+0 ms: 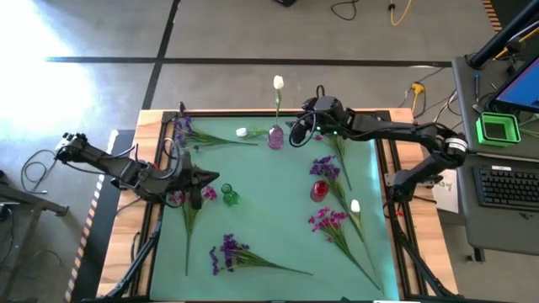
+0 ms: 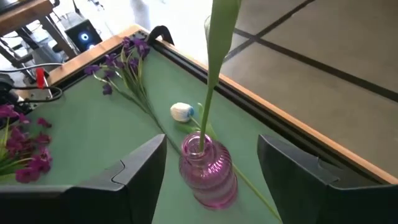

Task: Sort flowers into vase by color
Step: Put the middle pink flowers into the green flower vase

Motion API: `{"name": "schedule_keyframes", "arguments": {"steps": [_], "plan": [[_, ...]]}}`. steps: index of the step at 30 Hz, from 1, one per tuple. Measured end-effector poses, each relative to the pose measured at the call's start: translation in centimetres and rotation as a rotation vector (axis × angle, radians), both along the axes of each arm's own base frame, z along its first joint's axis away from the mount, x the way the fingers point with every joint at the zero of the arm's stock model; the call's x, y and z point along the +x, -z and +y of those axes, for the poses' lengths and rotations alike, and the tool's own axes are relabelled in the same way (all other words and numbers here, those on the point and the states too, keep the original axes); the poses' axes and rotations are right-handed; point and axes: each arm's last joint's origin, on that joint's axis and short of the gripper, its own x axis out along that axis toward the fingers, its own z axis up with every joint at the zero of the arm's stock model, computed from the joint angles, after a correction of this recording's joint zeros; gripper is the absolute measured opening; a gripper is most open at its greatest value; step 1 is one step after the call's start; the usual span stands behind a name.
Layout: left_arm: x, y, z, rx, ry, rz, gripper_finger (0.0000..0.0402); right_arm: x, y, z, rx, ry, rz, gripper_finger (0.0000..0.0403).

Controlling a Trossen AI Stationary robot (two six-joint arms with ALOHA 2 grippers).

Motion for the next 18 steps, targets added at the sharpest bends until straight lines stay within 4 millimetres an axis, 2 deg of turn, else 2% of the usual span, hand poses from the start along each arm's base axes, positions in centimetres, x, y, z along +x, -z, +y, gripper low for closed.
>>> {"name": "schedule_keyframes", "arguments": {"steps": [4, 10, 18], "plan": [[-0.5, -1.1, -0.1, -0.168, 0.018, 0.082, 0.0000, -0.6, -0.7, 0.3, 0.001, -0.002, 0.000, 0.0244], [-1.2, -2.0, -0.7, -0.435, 0.043, 0.347, 0.0000, -1.6, -1.1, 1.0, 0.043, -0.005, 0.043, 0.0244], [-0.3, -2.5, -2.5, -0.581, -0.020, 0.453, 0.0000, -2.3, -2.3, 3.4, 0.057, -0.065, 0.057, 0.0244]]}}
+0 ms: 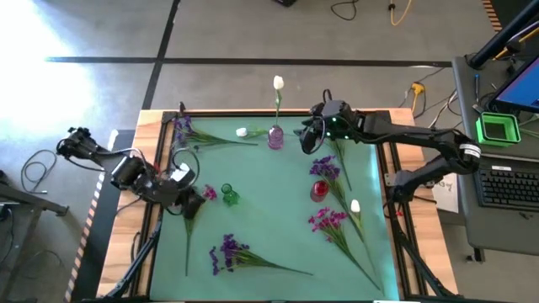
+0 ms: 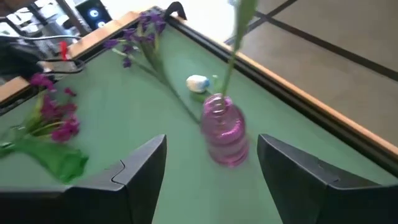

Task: Sort flowers into vase by color
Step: Put the middle pink flowers into the green flower vase

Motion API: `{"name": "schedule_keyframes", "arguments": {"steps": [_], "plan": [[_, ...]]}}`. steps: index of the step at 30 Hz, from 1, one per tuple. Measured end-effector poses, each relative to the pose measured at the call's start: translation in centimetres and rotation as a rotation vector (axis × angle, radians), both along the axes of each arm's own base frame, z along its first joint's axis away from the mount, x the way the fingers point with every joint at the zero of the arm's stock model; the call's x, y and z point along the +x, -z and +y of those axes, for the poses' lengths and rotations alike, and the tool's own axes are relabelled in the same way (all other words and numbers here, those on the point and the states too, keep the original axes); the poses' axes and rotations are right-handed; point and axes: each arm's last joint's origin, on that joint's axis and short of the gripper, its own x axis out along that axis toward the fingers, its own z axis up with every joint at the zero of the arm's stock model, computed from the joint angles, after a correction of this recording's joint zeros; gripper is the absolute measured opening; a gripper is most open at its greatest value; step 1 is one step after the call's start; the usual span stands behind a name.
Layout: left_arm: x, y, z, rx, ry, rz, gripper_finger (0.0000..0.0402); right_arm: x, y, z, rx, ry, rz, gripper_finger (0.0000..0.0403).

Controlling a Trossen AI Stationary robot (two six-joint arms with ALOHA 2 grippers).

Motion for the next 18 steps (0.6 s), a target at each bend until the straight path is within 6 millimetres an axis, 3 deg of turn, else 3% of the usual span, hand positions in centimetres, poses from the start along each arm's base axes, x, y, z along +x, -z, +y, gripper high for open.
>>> {"name": "schedule_keyframes", "arguments": {"steps": [7, 18], "plan": [[0.2, 2.4, -3.5, -0.084, -0.074, 0.192, 0.0000, -0.3, -1.3, 2.4, -0.012, -0.072, -0.035, 0.0244], [-1.7, 5.5, -8.0, -0.097, -0.259, 0.390, 0.0016, -0.3, -1.8, 4.4, -0.002, -0.135, -0.050, 0.0244]]}}
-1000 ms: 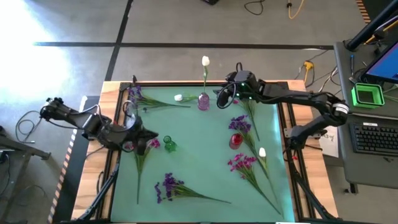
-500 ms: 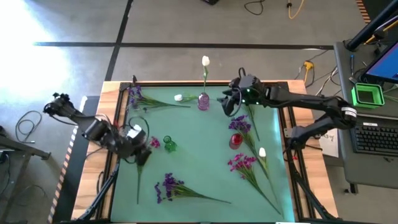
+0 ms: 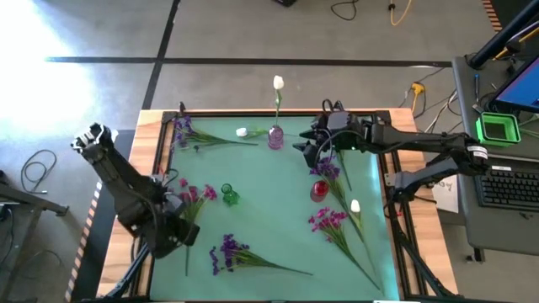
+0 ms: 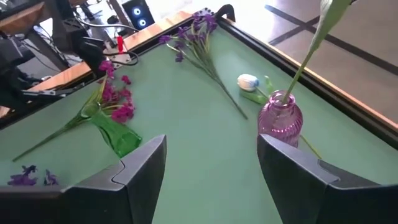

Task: Sort flowers into vase by color
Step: Put the middle pink flowers into the green flower vase

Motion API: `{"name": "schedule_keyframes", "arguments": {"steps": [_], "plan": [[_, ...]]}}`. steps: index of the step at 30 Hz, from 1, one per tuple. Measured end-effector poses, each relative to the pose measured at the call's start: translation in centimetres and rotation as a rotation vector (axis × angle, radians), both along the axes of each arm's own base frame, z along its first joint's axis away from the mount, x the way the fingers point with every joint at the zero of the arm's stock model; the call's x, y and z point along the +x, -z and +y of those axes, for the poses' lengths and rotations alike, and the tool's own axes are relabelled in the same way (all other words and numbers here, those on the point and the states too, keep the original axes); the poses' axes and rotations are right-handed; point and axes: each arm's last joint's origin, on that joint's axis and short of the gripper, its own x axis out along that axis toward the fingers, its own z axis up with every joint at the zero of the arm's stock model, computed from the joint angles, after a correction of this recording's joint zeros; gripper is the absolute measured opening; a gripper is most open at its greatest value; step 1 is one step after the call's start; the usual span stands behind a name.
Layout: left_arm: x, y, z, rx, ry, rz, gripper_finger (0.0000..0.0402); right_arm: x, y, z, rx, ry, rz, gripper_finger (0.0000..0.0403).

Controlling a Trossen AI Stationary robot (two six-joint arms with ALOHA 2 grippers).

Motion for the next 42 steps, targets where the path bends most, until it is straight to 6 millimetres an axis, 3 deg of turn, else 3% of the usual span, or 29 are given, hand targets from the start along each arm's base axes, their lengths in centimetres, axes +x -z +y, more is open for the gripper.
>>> {"name": "schedule_keyframes", "arguments": {"steps": [12, 18, 30, 42], "plan": [[0.5, 3.2, -1.4, 0.136, -0.124, 0.185, 0.0158, 0.1, 0.0, 0.3, -0.005, -0.013, 0.000, 0.0244], [0.9, 4.9, -1.9, 0.220, -0.178, 0.257, 0.0205, 0.1, 0.0, 0.5, 0.004, -0.032, -0.002, 0.0244], [2.6, 8.9, -3.4, 0.306, -0.214, 0.302, 0.0205, 0.2, 0.0, 0.6, 0.011, -0.033, -0.002, 0.0244], [3.3, 10.7, -3.6, 0.340, -0.234, 0.327, 0.0190, -0.1, 0.4, 0.7, 0.027, -0.032, 0.043, 0.0244]]}}
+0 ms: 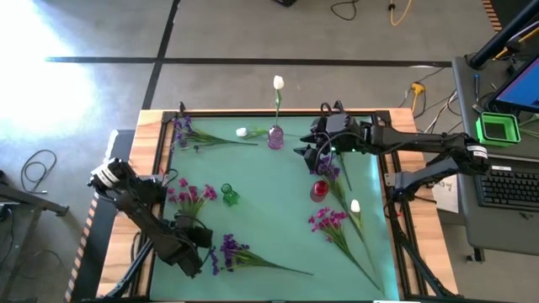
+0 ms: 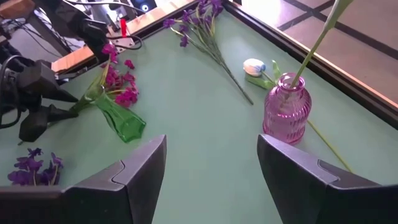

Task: Sort flowers into vase by color
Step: Put the middle pink flowers into the green flower vase

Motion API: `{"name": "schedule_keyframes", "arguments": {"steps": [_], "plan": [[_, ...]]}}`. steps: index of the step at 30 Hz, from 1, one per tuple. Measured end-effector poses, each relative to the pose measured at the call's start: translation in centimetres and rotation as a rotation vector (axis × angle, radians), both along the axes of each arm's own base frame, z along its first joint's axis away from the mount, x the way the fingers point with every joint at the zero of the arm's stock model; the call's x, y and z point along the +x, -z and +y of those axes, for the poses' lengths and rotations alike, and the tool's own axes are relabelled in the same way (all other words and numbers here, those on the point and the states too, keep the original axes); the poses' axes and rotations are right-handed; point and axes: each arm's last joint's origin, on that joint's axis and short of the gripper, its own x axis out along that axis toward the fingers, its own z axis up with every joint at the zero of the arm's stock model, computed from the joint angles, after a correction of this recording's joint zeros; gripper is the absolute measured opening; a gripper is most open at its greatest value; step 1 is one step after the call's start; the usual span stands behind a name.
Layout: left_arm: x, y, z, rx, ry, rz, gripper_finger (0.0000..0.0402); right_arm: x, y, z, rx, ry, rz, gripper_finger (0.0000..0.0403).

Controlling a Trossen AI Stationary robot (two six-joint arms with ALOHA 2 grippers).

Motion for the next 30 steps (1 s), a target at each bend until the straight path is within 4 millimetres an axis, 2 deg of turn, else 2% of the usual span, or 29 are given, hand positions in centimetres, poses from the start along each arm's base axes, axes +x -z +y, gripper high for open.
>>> {"name": "schedule_keyframes", "arguments": {"steps": [9, 14, 19, 23, 27, 30], "plan": [[0.3, 1.0, -0.2, 0.017, -0.012, 0.020, 0.0077, 0.0, 0.0, 0.0, -0.005, -0.002, 0.001, 0.0244], [0.3, 0.8, -0.2, 0.012, -0.015, 0.026, 0.0013, 0.0, 0.0, 0.0, -0.010, -0.005, 0.004, 0.0244], [0.0, -0.1, 0.0, -0.008, -0.023, 0.040, 0.0003, 0.0, 0.0, 0.2, -0.013, -0.012, 0.005, 0.0244], [-0.2, -2.5, 0.4, 0.042, -0.021, 0.077, 0.0001, 0.0, 0.0, 0.2, -0.015, -0.014, 0.005, 0.0244], [-0.4, -6.4, 0.8, 0.104, 0.004, 0.073, 0.0000, 0.0, 0.0, 0.2, -0.029, -0.022, 0.009, 0.0244], [-0.7, -9.8, 1.4, 0.135, 0.046, 0.009, 0.0000, 0.0, 0.0, 0.2, -0.034, -0.025, 0.010, 0.0244]]}}
